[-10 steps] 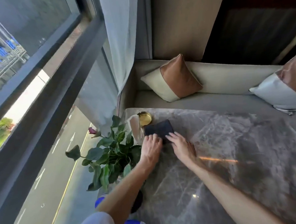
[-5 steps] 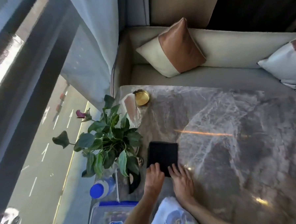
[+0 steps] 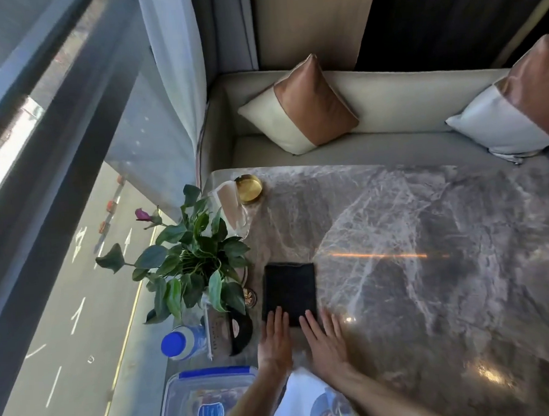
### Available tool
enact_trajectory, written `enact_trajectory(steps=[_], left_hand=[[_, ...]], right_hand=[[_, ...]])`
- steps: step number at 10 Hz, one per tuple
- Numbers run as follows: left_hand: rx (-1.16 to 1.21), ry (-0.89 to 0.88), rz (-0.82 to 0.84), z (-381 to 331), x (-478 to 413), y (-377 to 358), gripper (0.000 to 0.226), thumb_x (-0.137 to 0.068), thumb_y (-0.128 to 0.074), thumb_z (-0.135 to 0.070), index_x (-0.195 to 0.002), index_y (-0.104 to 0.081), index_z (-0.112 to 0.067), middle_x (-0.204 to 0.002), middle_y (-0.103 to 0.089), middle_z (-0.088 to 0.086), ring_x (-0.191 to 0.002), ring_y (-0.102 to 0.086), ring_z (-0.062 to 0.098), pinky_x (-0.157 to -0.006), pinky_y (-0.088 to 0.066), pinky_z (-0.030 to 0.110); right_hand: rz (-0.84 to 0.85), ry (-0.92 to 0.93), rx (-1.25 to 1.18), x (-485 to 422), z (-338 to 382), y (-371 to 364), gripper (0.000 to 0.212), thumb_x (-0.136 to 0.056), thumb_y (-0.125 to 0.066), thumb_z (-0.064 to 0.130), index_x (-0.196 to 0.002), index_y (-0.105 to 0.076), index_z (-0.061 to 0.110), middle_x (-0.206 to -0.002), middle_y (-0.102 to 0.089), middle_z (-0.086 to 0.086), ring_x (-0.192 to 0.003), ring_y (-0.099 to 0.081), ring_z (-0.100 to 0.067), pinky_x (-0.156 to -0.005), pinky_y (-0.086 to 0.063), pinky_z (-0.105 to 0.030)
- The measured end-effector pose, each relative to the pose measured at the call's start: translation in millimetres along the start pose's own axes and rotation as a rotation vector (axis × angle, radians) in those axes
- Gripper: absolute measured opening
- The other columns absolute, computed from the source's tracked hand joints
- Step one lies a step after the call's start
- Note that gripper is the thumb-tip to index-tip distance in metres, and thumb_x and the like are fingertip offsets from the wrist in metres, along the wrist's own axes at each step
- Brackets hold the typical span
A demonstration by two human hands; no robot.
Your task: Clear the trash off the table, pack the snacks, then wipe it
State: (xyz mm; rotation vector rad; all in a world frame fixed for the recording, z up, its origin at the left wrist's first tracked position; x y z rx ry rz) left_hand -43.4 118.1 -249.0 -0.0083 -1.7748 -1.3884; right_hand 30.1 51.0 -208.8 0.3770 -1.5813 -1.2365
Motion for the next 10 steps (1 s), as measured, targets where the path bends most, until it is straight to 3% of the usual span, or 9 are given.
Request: enact_trajectory(steps=[1, 2, 3, 4, 6, 7, 8, 9, 10], left_hand=[[0.022, 0.018, 0.048, 4.1, 2.8, -7.8, 0.090, -0.093, -0.053, -0.017, -0.153, 0.013, -0.012, -0.161, 0.022, 0.008, -0.150, 0.016, 0.025, -0.124, 0.002, 0.039], [0.042, 0.029, 0.082, 5.6, 2.0, -3.4, 0.090, -0.092, -0.055, -0.017, -0.153, 0.012, -0.015, -0.162, 0.021, 0.005, -0.151, 0.014, 0.022, -0.124, -0.002, 0.038], [0.092, 0.046, 0.155, 6.4, 3.1, -3.1, 0.094, -0.091, -0.060, -0.025, -0.154, 0.010, -0.018, -0.162, 0.021, 0.001, -0.151, 0.012, 0.020, -0.124, -0.010, 0.040], [0.176, 0.078, 0.224, 7.5, 2.1, 2.6, 0.086, -0.092, -0.055, -0.020, -0.154, 0.005, -0.022, -0.163, 0.018, -0.004, -0.152, 0.008, 0.018, -0.120, -0.026, 0.039], [0.212, 0.057, 0.257, 6.6, 2.1, 25.0, 0.071, -0.090, -0.053, -0.017, -0.153, -0.020, -0.016, -0.164, -0.004, 0.001, -0.151, -0.011, 0.022, -0.116, -0.033, 0.041], [0.203, 0.032, 0.192, 7.3, 10.6, 34.4, 0.055, -0.088, -0.049, -0.012, -0.143, -0.040, -0.017, -0.155, -0.030, 0.004, -0.140, -0.036, 0.025, -0.108, -0.043, 0.042], [0.200, 0.019, 0.149, 9.3, 24.6, 32.9, 0.052, -0.089, -0.042, -0.008, -0.139, -0.044, -0.021, -0.147, -0.041, 0.003, -0.128, -0.050, 0.029, -0.097, -0.047, 0.045], [0.171, -0.002, 0.075, 5.2, 35.6, 32.5, 0.045, -0.090, -0.038, -0.010, -0.133, -0.046, -0.019, -0.139, -0.050, 0.005, -0.121, -0.056, 0.033, -0.094, -0.048, 0.045], [0.093, -0.025, 0.069, -7.8, 48.5, 18.2, 0.043, -0.092, -0.037, -0.015, -0.134, -0.045, -0.019, -0.140, -0.049, 0.008, -0.127, -0.050, 0.032, -0.101, -0.041, 0.047]], right_hand=[[0.090, -0.008, -0.014, 1.0, -0.5, -4.4, 0.087, -0.057, -0.079, 0.051, -0.136, -0.057, 0.021, -0.146, -0.051, 0.000, -0.145, -0.030, -0.033, -0.113, 0.028, -0.042], [0.179, -0.006, 0.017, -8.9, -1.8, -21.9, 0.081, -0.089, -0.046, 0.039, -0.156, -0.002, 0.024, -0.164, 0.006, 0.004, -0.149, 0.019, -0.030, -0.106, 0.035, -0.047], [0.235, -0.047, 0.017, -12.8, -3.6, -27.5, 0.077, -0.092, -0.039, 0.041, -0.155, 0.003, 0.027, -0.164, 0.011, 0.006, -0.148, 0.023, -0.030, -0.115, 0.022, -0.054], [0.301, -0.052, 0.025, -16.0, -6.3, -26.1, 0.074, -0.093, -0.037, 0.039, -0.155, 0.003, 0.030, -0.163, 0.012, 0.008, -0.148, 0.023, -0.030, -0.114, 0.022, -0.057], [0.317, 0.028, -0.049, -21.5, -8.0, -13.9, 0.062, -0.096, -0.035, 0.039, -0.154, -0.015, 0.029, -0.164, -0.003, 0.006, -0.151, 0.007, -0.029, -0.119, 0.011, -0.056], [0.136, 0.068, -0.208, -15.2, -14.3, 6.7, 0.049, -0.097, -0.039, 0.033, -0.146, -0.041, 0.024, -0.158, -0.031, 0.000, -0.148, -0.023, -0.023, -0.121, -0.013, -0.042], [-0.096, 0.032, -0.325, 4.5, -35.3, 22.6, 0.038, -0.095, -0.043, 0.028, -0.130, -0.059, 0.022, -0.137, -0.056, 0.001, -0.127, -0.052, -0.019, -0.107, -0.037, -0.029], [-0.093, 0.002, -0.314, 24.6, -55.8, 8.0, 0.037, -0.093, -0.044, 0.033, -0.124, -0.061, 0.023, -0.129, -0.059, 0.003, -0.123, -0.054, -0.018, -0.104, -0.039, -0.028], [-0.024, -0.073, -0.314, 48.1, -77.5, -21.2, 0.044, -0.094, -0.045, 0.039, -0.135, -0.053, 0.024, -0.144, -0.048, 0.001, -0.136, -0.041, -0.019, -0.114, -0.030, -0.031]])
Point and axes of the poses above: each hand's wrist, its own x-axis away from the middle knuckle, its own y-axis out of the back of the hand, z = x × y, the point moved 10 cm from there along -x, towards the middle knuckle
